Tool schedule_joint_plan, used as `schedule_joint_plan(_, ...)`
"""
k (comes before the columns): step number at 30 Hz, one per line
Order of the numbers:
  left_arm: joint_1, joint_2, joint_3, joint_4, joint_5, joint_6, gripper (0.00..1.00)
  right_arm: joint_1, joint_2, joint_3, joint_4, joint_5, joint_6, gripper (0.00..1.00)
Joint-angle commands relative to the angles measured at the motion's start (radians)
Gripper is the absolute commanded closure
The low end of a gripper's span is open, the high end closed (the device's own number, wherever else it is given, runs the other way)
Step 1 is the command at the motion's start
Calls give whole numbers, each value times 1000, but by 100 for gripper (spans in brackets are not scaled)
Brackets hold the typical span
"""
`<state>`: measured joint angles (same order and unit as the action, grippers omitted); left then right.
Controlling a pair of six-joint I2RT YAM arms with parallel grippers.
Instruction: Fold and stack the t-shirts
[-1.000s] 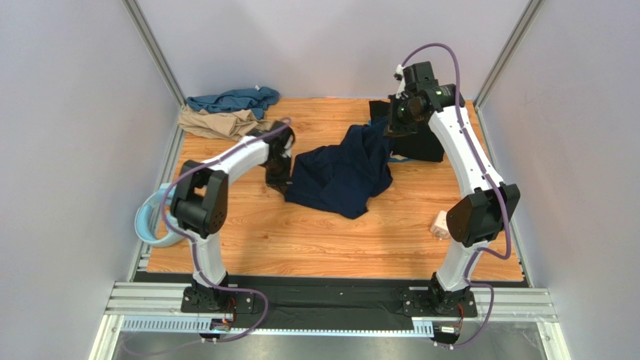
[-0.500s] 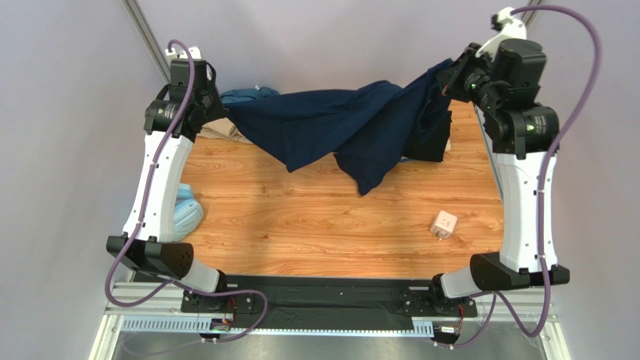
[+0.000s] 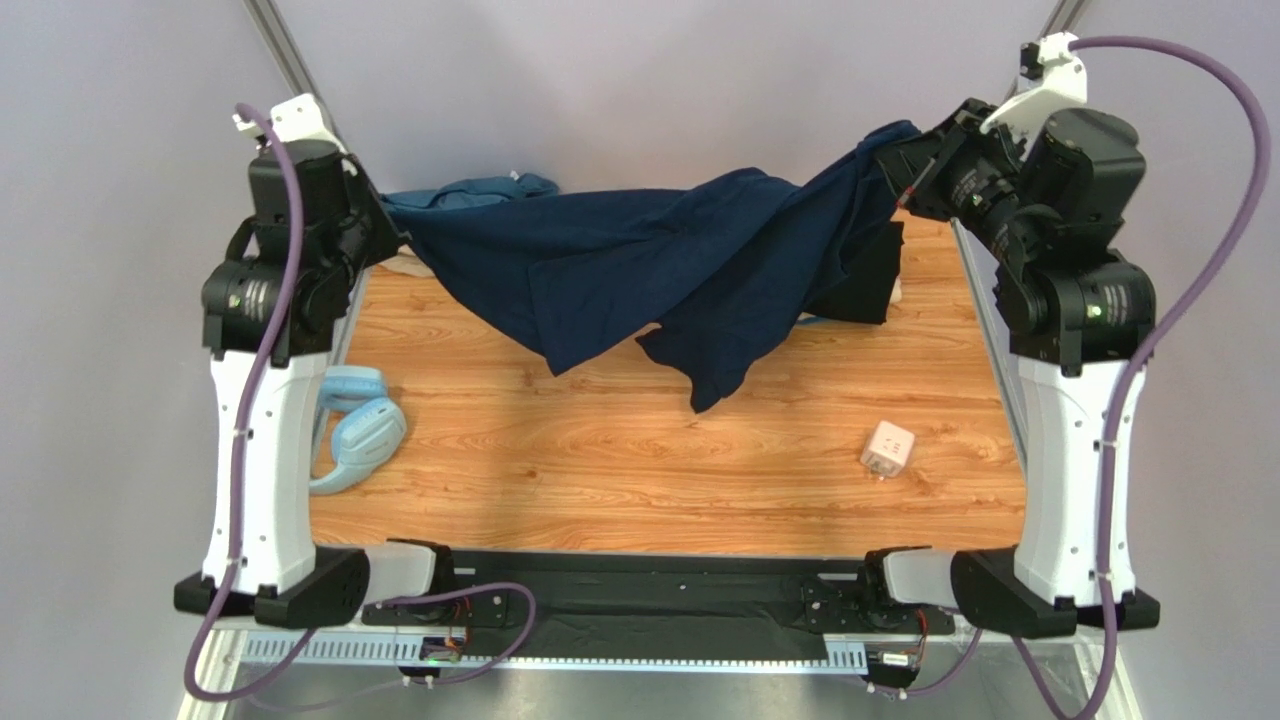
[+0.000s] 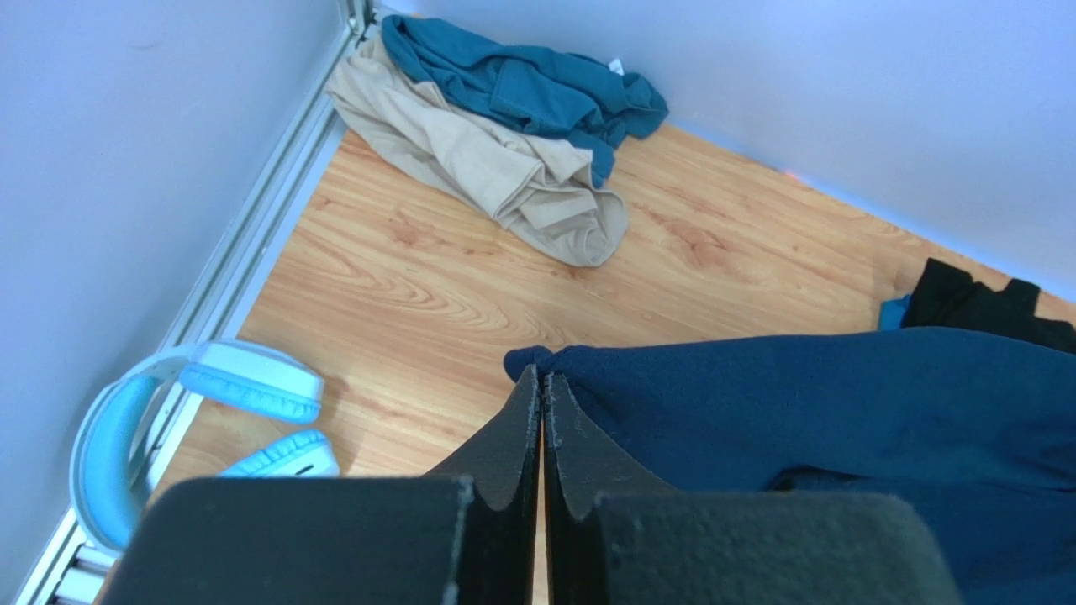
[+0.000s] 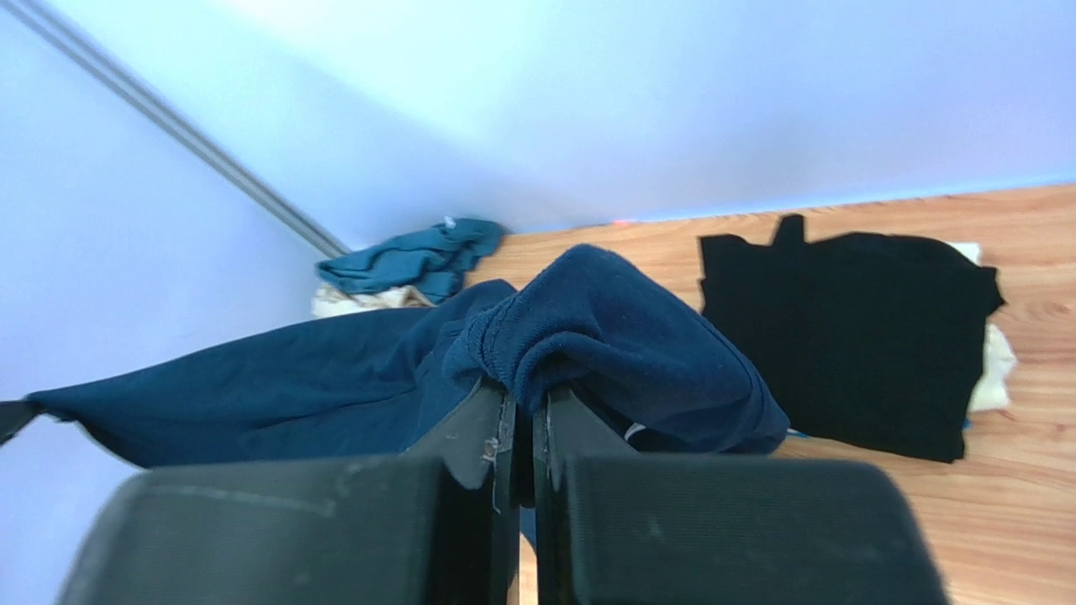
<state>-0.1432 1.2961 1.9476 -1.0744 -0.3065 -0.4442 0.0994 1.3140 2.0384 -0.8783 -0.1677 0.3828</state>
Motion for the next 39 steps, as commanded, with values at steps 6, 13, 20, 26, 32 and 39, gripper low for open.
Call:
schedule_joint_plan(6,4,38,-291,22,32,-4,100,-3,-189,-334,59,-203,172,100)
schedule_joint_plan(13,4,293,-400,105,121,-8,100,2,-300,-754,-64,-239,278,100)
schedule_joint_plan(20,4,589,-325,73,132,27,100,5,-237,-814,-131,-283,242,100)
schedule_joint_plan(26,-7,538,-354,76,202,42,61,5,-199,-817,-126,-279,203,100)
schedule_joint_plan(32,-145,341,-524,102,288,67,58,5,-125,-833,-97,-282,179,100)
schedule_joint_plan(39,-340,207,-844,191,408,-54,59,5,-53,-853,-44,-312,182,100)
